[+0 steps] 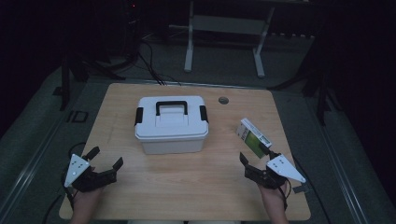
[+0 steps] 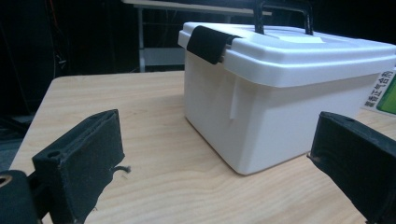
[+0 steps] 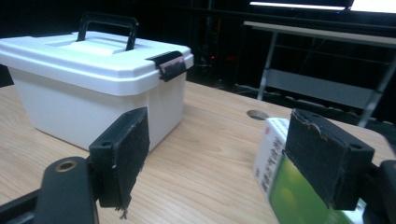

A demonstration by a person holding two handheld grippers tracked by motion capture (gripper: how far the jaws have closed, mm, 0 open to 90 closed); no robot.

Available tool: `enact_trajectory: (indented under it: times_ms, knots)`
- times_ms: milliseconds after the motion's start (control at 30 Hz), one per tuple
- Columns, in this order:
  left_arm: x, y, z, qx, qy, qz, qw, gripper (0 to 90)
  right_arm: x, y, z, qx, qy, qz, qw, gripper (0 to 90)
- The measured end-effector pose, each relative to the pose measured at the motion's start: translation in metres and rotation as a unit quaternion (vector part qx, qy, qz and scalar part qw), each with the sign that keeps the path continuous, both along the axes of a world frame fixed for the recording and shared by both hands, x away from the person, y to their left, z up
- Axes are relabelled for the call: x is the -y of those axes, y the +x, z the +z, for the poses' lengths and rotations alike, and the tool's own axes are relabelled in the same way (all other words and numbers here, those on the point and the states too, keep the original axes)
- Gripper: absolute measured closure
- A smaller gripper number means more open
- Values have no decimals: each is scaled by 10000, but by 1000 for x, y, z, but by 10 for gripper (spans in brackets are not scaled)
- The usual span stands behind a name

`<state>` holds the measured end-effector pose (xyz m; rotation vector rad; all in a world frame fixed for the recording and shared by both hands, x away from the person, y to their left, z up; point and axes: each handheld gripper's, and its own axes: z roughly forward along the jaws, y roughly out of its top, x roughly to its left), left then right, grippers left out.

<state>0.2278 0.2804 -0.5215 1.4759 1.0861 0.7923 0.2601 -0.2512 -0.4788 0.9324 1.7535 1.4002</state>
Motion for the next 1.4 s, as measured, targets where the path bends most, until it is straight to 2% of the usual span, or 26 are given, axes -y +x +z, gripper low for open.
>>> enact_trajectory:
  times_ms: [133,233,300,333,400,500,567,600,633,667,733,767,800,833,867,900,933,967,1133,1267,1333,1400]
  knots:
    - [2,11,-2,-46,97,-49,9999,23,-12,11,-3,-75,-56,118,9999,269]
    - [5,21,-4,-102,180,-57,9998,23,-21,19,-7,-120,-111,155,9997,275]
    - [5,21,-4,-102,180,-57,9998,24,-24,22,-9,-132,-159,170,9996,275]
    - [8,28,-5,-145,231,-149,9995,25,-29,27,-13,-145,-228,253,9993,345]
    - [10,30,-6,-133,287,-164,9994,47,-33,30,-15,-168,-283,267,9991,367]
    - [15,40,-9,-193,387,-206,9989,59,-45,42,-25,-377,-365,388,9979,442]
    - [17,44,-12,-232,414,-255,9985,147,-52,48,-29,-465,-358,427,9974,465]
    - [17,47,-13,-295,402,-318,9982,149,-55,51,-31,-502,-377,453,9970,511]
    - [18,49,-14,-330,393,-389,9979,193,-57,54,-33,-551,-365,470,9967,541]
    - [19,51,-15,-373,394,-445,9975,283,-60,56,-35,-563,-369,429,9968,571]
    - [22,54,-17,-448,385,-512,9969,332,-65,62,-39,-641,-365,431,9963,630]
    - [22,56,-18,-494,313,-579,9966,412,-67,65,-40,-659,-372,407,9963,653]
    - [24,57,-19,-546,327,-549,9965,458,-68,67,-42,-666,-369,389,9963,669]
    - [25,59,-20,-597,327,-567,9961,464,-70,69,-43,-729,-352,416,9958,718]
    - [26,61,-21,-649,325,-631,9954,509,-72,71,-45,-761,-358,404,9956,749]
    - [26,61,-21,-649,325,-631,9954,540,-72,71,-45,-761,-358,404,9956,749]
    - [29,65,-23,-734,387,-630,9946,557,-76,75,-48,-843,-409,367,9949,814]
    - [30,68,-23,-820,394,-649,9937,591,-78,77,-50,-885,-401,371,9946,830]
    - [34,78,-25,-1010,406,-678,9917,684,-90,89,-58,-1133,-476,379,9917,898]
    - [35,84,-27,-1166,435,-725,9896,772,-99,95,-61,-1213,-517,417,9904,899]
    - [36,88,-27,-1276,333,-769,9883,826,-104,97,-62,-1250,-551,399,9898,899]
    - [40,91,-27,-1297,372,-710,9883,857,-108,99,-63,-1293,-529,392,9894,899]
